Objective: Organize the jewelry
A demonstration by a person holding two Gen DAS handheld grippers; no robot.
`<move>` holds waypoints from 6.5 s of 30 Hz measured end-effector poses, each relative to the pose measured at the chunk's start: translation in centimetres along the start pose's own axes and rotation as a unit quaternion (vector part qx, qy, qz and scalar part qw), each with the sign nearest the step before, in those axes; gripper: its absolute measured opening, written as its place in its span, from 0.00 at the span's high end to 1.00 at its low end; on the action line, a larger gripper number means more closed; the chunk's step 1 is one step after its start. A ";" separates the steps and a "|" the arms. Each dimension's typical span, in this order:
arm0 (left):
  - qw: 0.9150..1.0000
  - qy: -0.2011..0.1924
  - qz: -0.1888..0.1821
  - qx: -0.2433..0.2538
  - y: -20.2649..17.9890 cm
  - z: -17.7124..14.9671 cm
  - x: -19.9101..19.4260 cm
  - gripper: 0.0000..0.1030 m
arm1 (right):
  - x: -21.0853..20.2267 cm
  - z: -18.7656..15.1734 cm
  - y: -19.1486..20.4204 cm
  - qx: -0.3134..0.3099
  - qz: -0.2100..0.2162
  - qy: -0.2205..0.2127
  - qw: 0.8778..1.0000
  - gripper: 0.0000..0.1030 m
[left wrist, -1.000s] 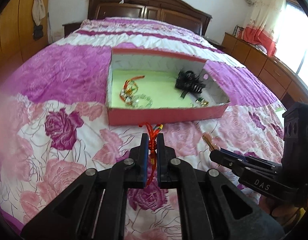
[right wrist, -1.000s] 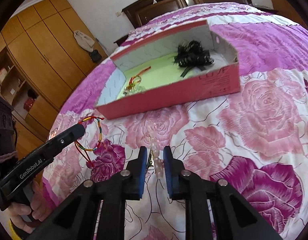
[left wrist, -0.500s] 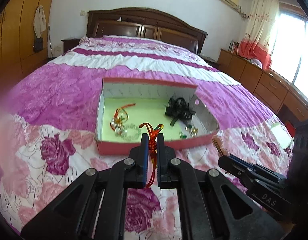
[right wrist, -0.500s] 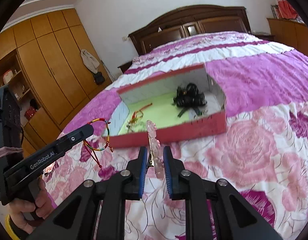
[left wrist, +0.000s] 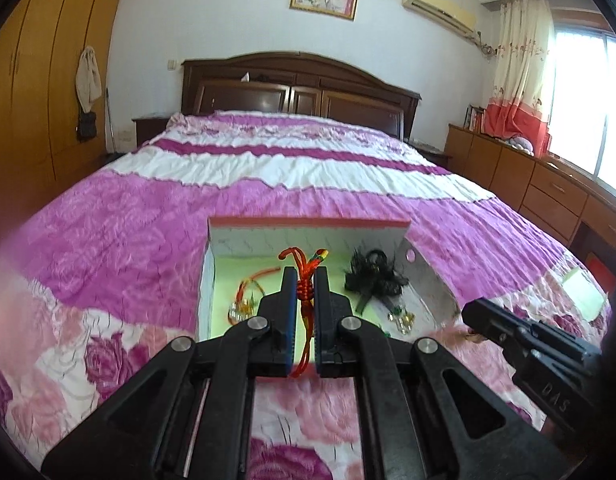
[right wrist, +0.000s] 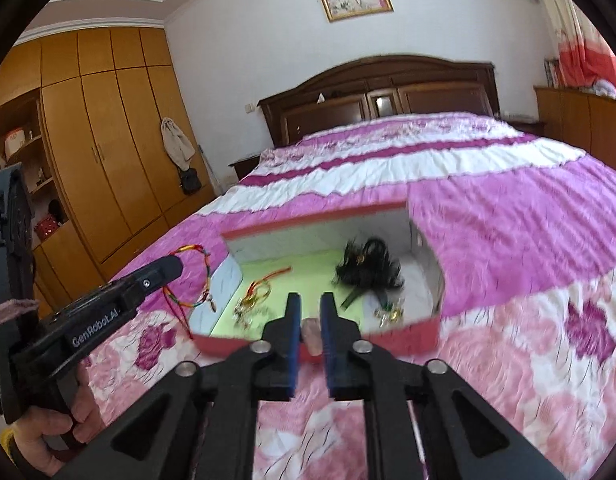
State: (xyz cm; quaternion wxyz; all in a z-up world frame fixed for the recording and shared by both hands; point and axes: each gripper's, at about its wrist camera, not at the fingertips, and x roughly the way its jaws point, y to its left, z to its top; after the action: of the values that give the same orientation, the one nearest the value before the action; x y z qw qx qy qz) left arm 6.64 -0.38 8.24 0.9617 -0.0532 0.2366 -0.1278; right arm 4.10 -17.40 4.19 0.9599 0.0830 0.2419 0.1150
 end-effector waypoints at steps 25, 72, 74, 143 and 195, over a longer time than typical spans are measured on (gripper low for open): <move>1.000 0.005 0.016 -0.001 0.6 -0.3 5.0 1.00 | 4.5 1.9 -0.8 -0.017 -0.013 -0.008 1.000 0.91; 0.999 0.039 0.022 -0.029 1.3 -1.8 1.0 0.58 | 1.3 0.2 -0.7 0.007 -0.003 0.005 1.000 0.57; 0.999 0.038 0.023 -0.026 1.4 -2.1 0.3 0.55 | 0.4 -0.1 -0.5 0.003 -0.005 0.003 1.000 0.56; 0.996 0.033 0.078 0.004 -0.6 -9.4 -1.1 0.39 | -2.5 -9.1 -2.2 0.019 -0.069 -0.013 0.997 0.14; 0.996 0.033 0.078 0.003 -0.6 -9.4 -1.1 0.39 | -2.4 -9.2 -2.3 0.020 -0.069 -0.010 0.997 0.14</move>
State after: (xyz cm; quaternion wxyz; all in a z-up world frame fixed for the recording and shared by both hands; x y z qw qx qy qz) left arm 1.19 -1.05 0.54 0.9605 -0.0272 0.2714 -0.0551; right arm -2.01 -19.26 -3.23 0.9661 0.0865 0.2394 0.0424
